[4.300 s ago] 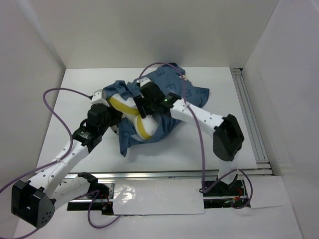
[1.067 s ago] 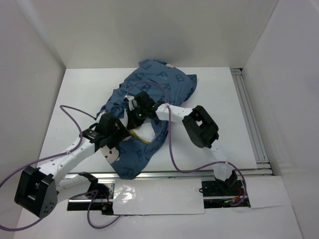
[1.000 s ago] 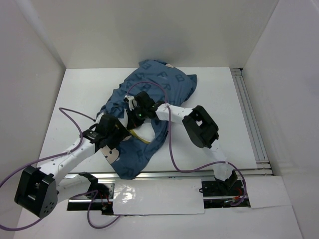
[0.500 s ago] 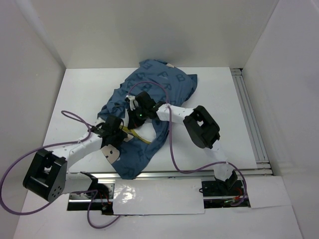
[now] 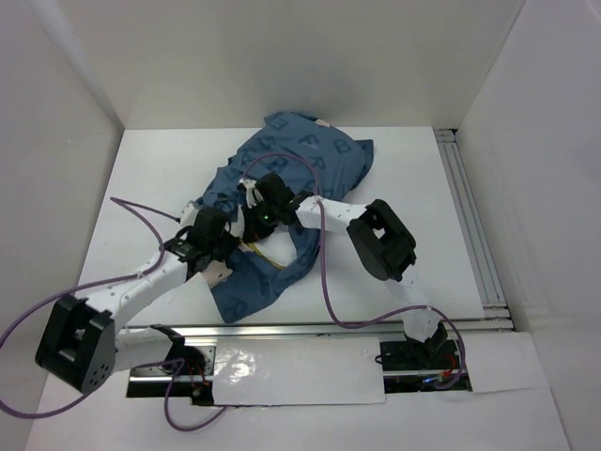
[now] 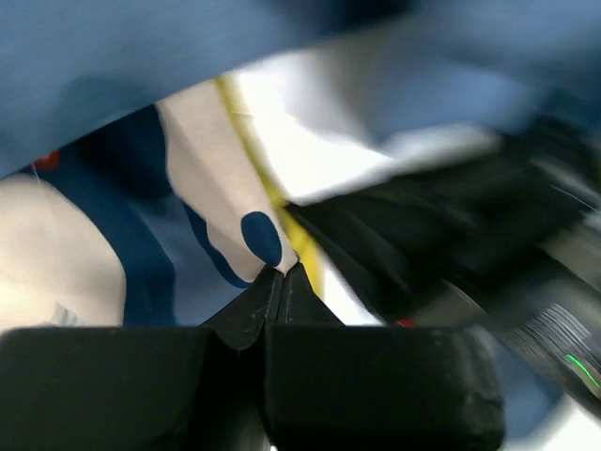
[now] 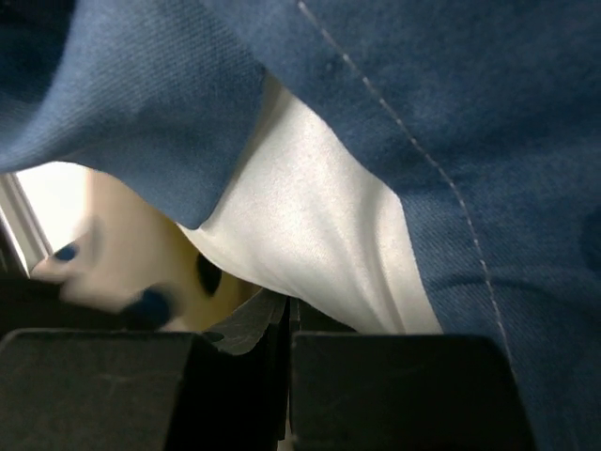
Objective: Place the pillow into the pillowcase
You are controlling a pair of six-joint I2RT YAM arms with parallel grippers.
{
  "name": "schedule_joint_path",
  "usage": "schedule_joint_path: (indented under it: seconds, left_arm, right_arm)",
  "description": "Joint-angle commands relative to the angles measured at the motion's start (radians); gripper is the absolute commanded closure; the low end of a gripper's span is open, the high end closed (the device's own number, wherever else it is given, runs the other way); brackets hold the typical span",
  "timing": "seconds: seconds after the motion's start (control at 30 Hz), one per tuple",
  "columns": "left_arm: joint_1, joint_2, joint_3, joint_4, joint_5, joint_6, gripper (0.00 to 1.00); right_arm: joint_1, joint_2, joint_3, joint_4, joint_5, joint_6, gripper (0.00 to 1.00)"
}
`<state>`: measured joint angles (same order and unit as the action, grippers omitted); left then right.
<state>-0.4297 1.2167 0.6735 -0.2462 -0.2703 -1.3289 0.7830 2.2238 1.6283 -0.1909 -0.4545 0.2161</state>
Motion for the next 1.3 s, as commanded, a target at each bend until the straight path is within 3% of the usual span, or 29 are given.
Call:
schedule_joint_path:
  seconds: [0.0,0.3,0.57,0.63,0.77,0.83,0.87,0.93,0.97,1.0,1.03,1.07,1.27]
  left_arm:
    - [-0.026,-0.182,-0.025,0.159,-0.053,0.170,1.00]
    - [-0.058,-0.496,0.110,0.194,0.052,0.476,1.00]
    - [-0.058,-0.614,0.245,0.242,0.403,0.709,1.00]
    - [-0.058,-0.614,0.267,0.213,0.375,0.709,1.00]
    - [-0.058,-0.525,0.256,0.085,0.188,0.669,1.00]
    - [-0.058,-0.455,0.227,0.039,0.178,0.626,1.00]
    - [-0.058,-0.435,0.227,0.029,0.178,0.626,0.94]
    - [-0.058,-0.408,0.227,-0.013,0.148,0.588,0.63]
    - [-0.058,-0.408,0.227,-0.051,0.116,0.579,0.47]
    - [-0.058,-0.408,0.227,-0.068,0.096,0.557,0.34]
    - [-0.058,-0.431,0.218,-0.079,0.080,0.557,0.05]
    - [-0.058,-0.451,0.218,-0.090,0.065,0.557,0.00]
    - [-0.058,-0.566,0.209,-0.223,-0.118,0.487,0.00]
  right_arm:
    - [-0.018,0.011,-0.033,-0.108,0.166,-0.006,1.00]
    - [-0.008,0.126,0.103,-0.260,0.352,0.048,1.00]
    - [-0.008,0.209,0.206,-0.324,0.386,0.081,1.00]
    - [-0.008,0.191,0.182,-0.273,0.331,0.081,1.00]
    - [-0.008,0.090,0.143,-0.199,0.229,0.051,1.00]
    - [-0.008,0.030,0.153,-0.199,0.169,0.016,1.00]
    - [-0.008,0.010,0.153,-0.199,0.143,0.003,0.99]
    - [-0.008,-0.053,0.165,-0.199,0.091,-0.020,0.89]
    - [-0.008,-0.074,0.176,-0.209,0.073,-0.032,0.76]
    - [-0.008,-0.116,0.188,-0.209,0.044,-0.032,0.69]
    - [-0.008,-0.139,0.188,-0.220,0.031,-0.032,0.63]
    - [-0.008,-0.160,0.188,-0.220,0.022,-0.032,0.55]
    - [-0.008,-0.320,0.168,-0.263,0.069,-0.041,0.49]
